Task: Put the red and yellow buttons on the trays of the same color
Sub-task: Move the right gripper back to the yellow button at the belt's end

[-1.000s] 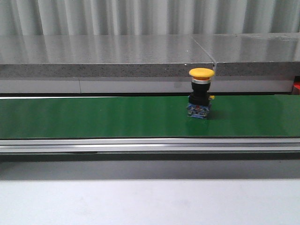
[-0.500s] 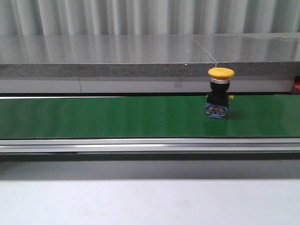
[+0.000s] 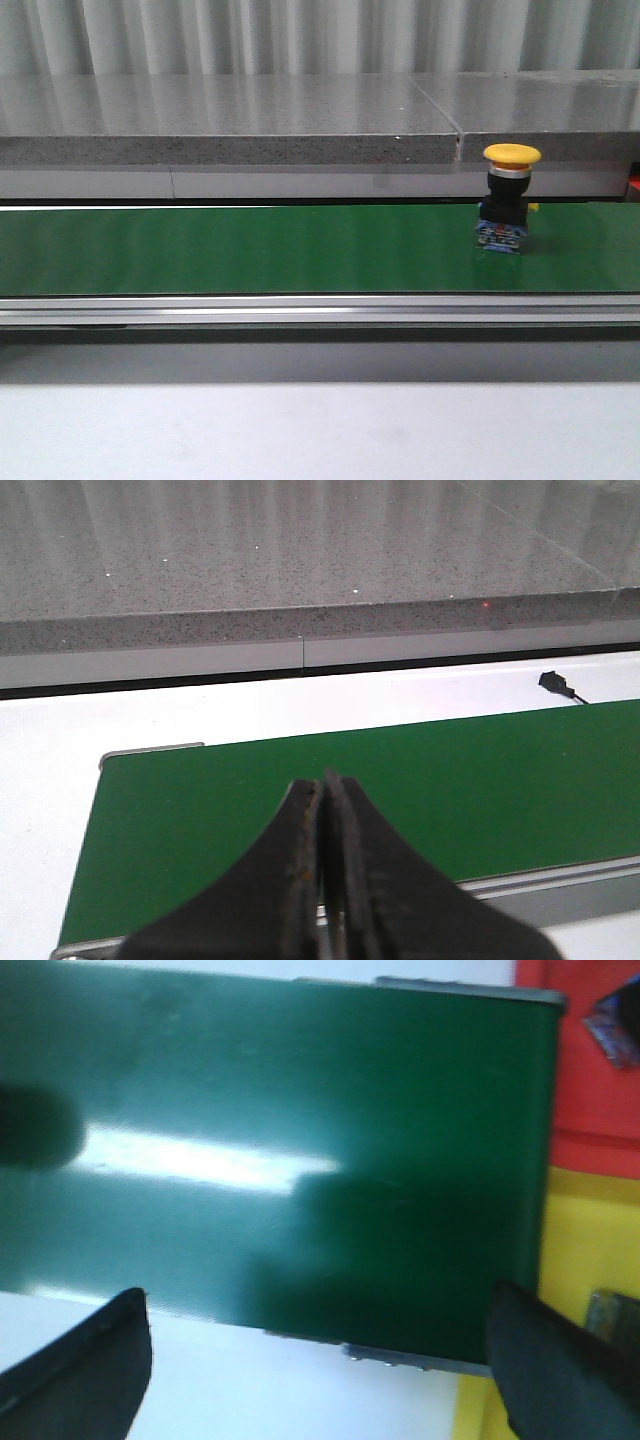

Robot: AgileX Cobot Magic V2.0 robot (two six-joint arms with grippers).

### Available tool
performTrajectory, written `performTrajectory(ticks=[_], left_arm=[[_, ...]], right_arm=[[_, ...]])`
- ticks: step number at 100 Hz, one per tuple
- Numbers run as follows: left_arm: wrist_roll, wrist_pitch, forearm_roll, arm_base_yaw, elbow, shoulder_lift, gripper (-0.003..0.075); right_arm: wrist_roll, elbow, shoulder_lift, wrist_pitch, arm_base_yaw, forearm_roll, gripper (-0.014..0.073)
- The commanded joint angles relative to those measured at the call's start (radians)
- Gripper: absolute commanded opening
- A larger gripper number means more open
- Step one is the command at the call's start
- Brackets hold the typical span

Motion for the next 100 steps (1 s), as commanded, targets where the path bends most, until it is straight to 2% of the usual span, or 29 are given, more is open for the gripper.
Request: performTrajectory(ticks=[1, 27, 47, 92, 100], left_arm=[[-0.001, -0.072, -0.024, -0.011, -0.028, 0.004, -0.0020], [-0.001, -0.072, -0.024, -0.011, -0.028, 0.004, -0.0020], [-0.001, -0.072, -0.024, -0.011, -0.028, 0.004, -0.0020], [-0.001, -0.072, -0.024, -0.011, -0.028, 0.004, -0.0020], [-0.001, -0.072, -0.024, -0.011, -0.028, 0.004, -0.0020]], right_arm=[[-0.035, -0.004, -0.030, -0.039, 0.053, 0.017, 0.0664], [-0.051, -0.006, 0.032, -0.072, 0.206, 0.017, 0.0664], [-0.051, -0.010, 0.084, -0.168, 0.290, 0.017, 0.0664], [-0.051, -0.010, 0.165, -0.349, 0.308, 0.017, 0.0664], [-0.051, -0.010, 0.165, -0.362, 0.308, 0.017, 0.0633]])
